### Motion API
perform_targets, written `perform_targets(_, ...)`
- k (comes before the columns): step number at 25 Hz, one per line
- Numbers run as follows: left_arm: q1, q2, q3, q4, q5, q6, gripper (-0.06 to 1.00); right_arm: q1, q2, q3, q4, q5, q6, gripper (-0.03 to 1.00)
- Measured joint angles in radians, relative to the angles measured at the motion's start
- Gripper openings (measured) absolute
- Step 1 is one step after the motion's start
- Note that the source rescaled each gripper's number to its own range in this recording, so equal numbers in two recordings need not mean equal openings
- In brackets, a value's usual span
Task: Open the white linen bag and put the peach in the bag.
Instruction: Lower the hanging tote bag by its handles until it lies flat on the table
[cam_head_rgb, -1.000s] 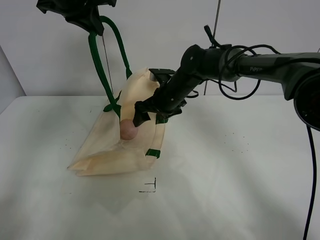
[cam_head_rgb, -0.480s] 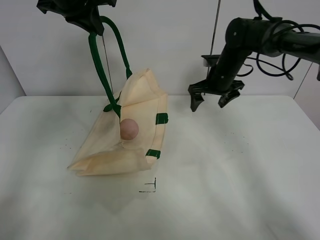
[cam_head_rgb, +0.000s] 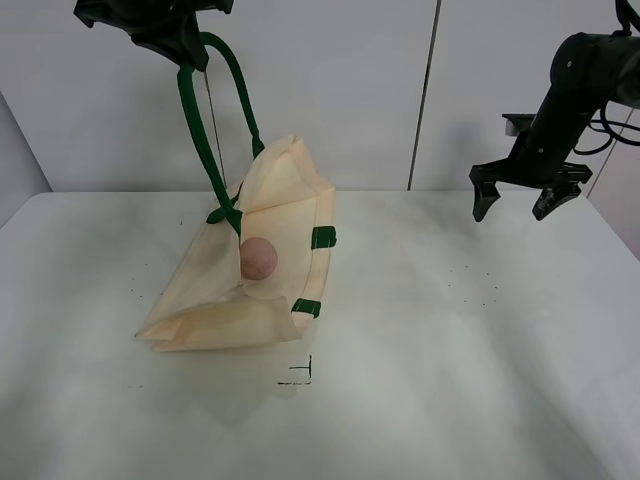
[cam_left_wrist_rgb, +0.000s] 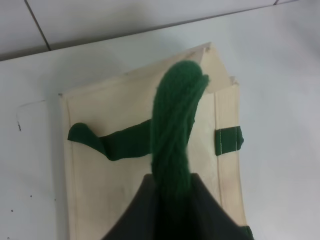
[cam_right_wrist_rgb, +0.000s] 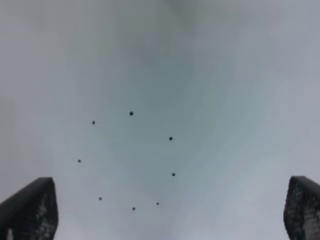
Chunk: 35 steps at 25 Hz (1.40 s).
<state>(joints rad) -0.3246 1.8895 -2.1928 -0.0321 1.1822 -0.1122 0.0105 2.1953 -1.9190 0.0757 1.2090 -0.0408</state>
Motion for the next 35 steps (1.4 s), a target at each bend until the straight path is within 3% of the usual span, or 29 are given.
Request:
perform_targets(10,0.0,0.0,0.0,0.0,0.0,0.0,0.0,0.021,-0.07,0.004,-0.001,0.002,-0.019,1.0)
perform_targets(13,0.0,0.0,0.0,0.0,0.0,0.0,0.0,0.021,-0.154,0.074,-0.001,0.001,-0.019,1.0)
perform_targets(28,0.0,0.0,0.0,-0.001,0.0,0.0,0.0,0.021,-1.081,0.999,-0.001,0.002,-0.019,1.0)
perform_targets(35,0.0,0.0,0.0,-0.001,0.0,0.0,0.0,0.021,-1.625,1.328,-0.007,-0.103,-0.019,1.0)
